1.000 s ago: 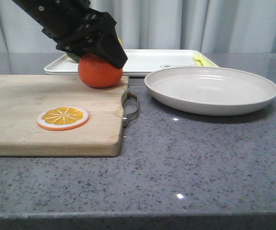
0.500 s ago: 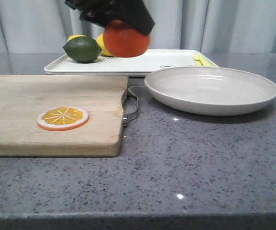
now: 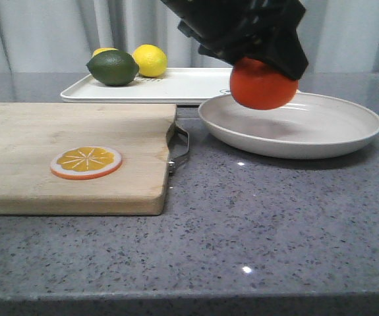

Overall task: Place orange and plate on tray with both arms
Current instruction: 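Lift the orange with the left gripper and carry it over the white plate, then lower the orange onto the plate, open the left gripper and withdraw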

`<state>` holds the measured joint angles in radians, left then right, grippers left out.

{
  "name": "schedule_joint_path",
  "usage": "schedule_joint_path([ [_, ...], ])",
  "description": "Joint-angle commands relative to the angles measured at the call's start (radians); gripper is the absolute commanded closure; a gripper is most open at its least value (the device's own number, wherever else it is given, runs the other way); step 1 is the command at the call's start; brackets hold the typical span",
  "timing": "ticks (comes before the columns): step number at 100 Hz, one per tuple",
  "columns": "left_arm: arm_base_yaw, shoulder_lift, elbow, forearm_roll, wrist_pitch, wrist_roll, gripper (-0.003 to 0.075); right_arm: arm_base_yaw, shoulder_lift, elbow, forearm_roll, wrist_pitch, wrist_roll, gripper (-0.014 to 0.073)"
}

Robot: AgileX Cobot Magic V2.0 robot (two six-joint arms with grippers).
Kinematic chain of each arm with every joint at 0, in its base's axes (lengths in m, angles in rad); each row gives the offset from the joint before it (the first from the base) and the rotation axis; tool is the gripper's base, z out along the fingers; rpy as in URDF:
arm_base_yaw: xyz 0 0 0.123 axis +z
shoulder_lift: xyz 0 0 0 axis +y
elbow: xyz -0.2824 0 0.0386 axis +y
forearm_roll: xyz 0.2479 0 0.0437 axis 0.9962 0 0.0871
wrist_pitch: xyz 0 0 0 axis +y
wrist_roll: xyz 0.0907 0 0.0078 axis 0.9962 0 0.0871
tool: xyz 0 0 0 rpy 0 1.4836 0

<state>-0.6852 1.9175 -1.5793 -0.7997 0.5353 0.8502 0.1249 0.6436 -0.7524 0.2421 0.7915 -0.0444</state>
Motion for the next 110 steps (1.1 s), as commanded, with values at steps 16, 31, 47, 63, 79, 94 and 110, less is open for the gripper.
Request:
schedule_joint_path([
  [16,-0.035,0.036,-0.116,-0.043,-0.050,-0.008,0.0510,0.002,0.006,-0.037,0.011,-0.065,-0.007,0.0013],
  [31,-0.035,0.054,-0.130,-0.047,-0.041,-0.012,0.0508,0.002,0.006,-0.037,0.011,-0.065,-0.007,0.0013],
  [47,-0.035,0.054,-0.130,-0.047,-0.039,-0.012,0.0491,0.002,0.006,-0.037,0.011,-0.065,-0.007,0.0013],
  [63,-0.035,0.054,-0.130,-0.047,-0.038,-0.012,0.0268,0.002,0.006,-0.037,0.011,-0.065,-0.007,0.0013],
  [79,-0.035,0.054,-0.130,-0.047,-0.044,-0.012,0.0057,0.002,0.006,-0.037,0.011,-0.065,-0.007,0.0013],
  [94,-0.033,0.033,-0.131,-0.047,-0.044,-0.012,0.0057,0.002,0.006,-0.037,0.011,-0.065,-0.007,0.0013],
  [110,-0.031,-0.024,-0.129,-0.034,-0.048,-0.012,0.0057,0.002,0.006,-0.037,0.011,-0.065,-0.007,0.0013],
])
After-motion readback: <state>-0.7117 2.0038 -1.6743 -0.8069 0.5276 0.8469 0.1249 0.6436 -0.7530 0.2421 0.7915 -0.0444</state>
